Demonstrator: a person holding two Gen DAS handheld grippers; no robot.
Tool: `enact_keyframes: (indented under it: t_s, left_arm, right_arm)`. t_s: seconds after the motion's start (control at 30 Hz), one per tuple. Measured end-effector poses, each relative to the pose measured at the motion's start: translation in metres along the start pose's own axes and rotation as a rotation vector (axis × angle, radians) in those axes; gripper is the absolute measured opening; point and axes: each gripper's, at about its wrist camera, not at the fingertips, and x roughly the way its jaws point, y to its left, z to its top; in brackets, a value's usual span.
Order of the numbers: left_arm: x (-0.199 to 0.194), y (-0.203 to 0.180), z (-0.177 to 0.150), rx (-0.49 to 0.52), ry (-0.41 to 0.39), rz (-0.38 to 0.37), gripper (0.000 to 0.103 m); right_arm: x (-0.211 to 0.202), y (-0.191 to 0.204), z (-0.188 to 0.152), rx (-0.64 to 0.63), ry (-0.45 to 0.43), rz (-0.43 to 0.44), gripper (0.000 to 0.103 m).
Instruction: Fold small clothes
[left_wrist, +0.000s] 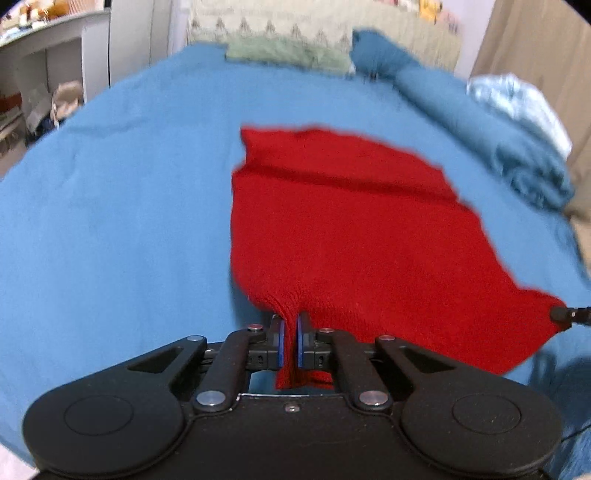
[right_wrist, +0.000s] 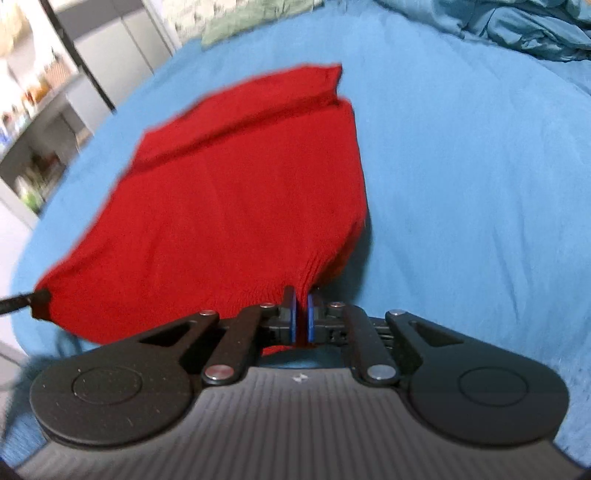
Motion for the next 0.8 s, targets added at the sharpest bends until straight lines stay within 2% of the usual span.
enact_keyframes:
  t_s: [0.1,0.2,0.37,0.47,0.57,0.67,0.8]
  left_arm:
    - [-0.004,-0.002,0.035,-0.012,-0.076,-0.019,0.006]
    - [0.005,-0.005,0.081,-0.038,-0.141,-0.041,0.006]
    - [0.054,-0.003,0.171,-0.091,-0.226,-0.019,0.006]
    - [0.104,-0.003,0.223,-0.093,-0.255,0.025,0.006]
    - [0.167,-0.006,0.256,-0.114,-0.229,0.067,0.006]
    - [0.231,0.007,0.268,-0.196,-0.184,0.084,0.006]
    - [0.293,0.029,0.264,-0.282,-0.104,0.101,0.006]
  right_arm:
    - [-0.016,0.000,0.030,0.035,-0.075,0.054,0.021]
    - [-0.022,0.002,0.075,0.053,-0.148,0.108,0.021]
    - [-0.001,0.016,0.172,0.031,-0.256,0.113,0.020]
    - [0.037,0.009,0.235,0.059,-0.290,0.088,0.020]
    - [0.091,0.010,0.281,0.053,-0.298,0.065,0.020]
    - [0.154,0.005,0.307,0.055,-0.268,0.048,0.020]
    - [0.226,-0.005,0.317,0.082,-0.215,0.014,0.020]
